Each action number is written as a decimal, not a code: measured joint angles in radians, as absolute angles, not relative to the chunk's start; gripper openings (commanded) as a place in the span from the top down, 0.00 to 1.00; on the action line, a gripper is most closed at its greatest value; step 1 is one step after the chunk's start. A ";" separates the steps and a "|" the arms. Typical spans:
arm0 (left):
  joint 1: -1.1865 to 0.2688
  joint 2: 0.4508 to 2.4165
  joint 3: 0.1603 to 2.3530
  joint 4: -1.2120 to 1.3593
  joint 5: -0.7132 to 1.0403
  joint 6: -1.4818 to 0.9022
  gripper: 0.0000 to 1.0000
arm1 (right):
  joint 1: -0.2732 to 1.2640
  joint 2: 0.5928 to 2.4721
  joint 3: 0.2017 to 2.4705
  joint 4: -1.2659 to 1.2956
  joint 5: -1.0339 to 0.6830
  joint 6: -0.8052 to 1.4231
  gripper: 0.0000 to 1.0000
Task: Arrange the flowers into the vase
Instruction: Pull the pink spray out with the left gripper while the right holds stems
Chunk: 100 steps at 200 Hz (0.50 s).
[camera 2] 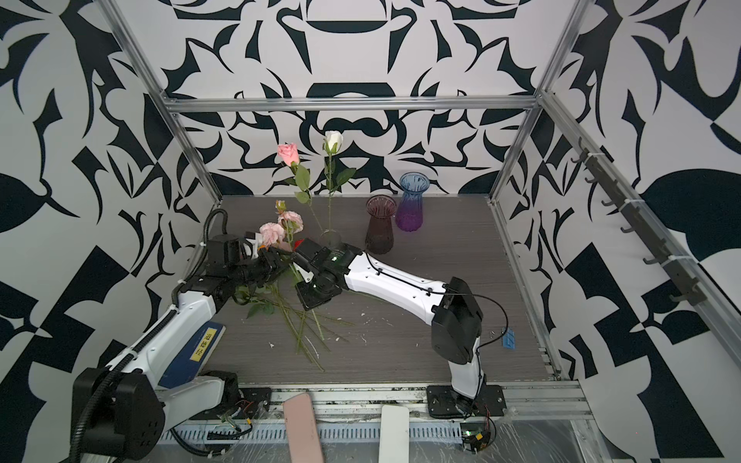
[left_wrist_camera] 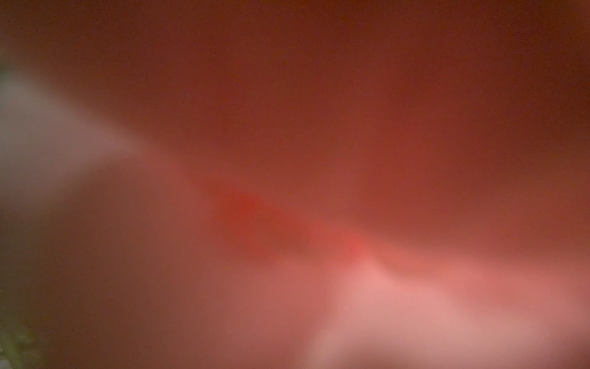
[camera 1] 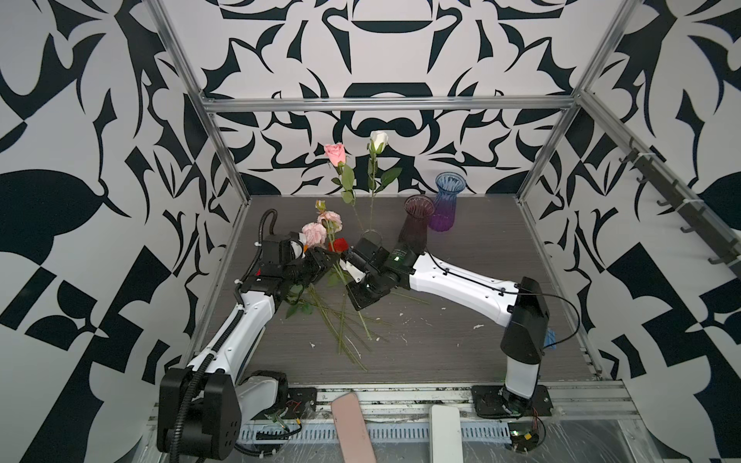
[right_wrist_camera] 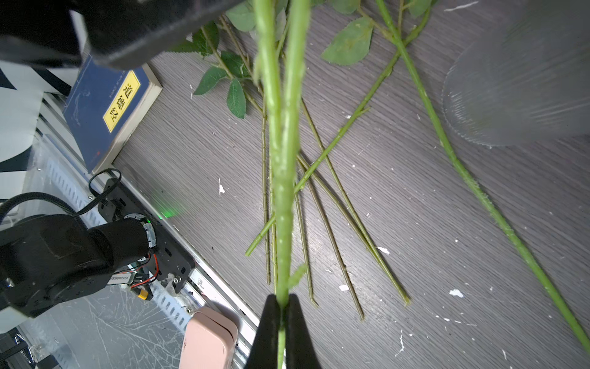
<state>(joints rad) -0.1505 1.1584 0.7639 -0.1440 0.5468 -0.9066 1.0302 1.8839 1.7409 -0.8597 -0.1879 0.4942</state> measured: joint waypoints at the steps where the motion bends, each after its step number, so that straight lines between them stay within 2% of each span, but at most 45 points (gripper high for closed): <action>1: -0.150 1.159 0.764 -0.144 0.548 -0.906 0.51 | 1.030 1.884 1.741 -0.860 -0.188 0.494 0.99; 23: -0.150 1.163 0.764 -0.138 0.562 -0.910 0.52 | 1.030 1.884 1.748 -0.857 -0.189 0.495 0.99; 70: -0.150 1.163 0.764 -0.134 0.588 -0.920 0.64 | 1.030 1.884 1.753 -0.855 -0.191 0.495 0.99; 100: -0.150 1.156 0.764 -0.131 0.599 -0.927 0.67 | 1.030 1.888 1.761 -0.855 -0.191 0.495 0.99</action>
<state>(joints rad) -0.1505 1.1561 0.7635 -0.1314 0.5991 -0.9272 1.0302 1.8881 1.7607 -0.8551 -0.1909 0.4946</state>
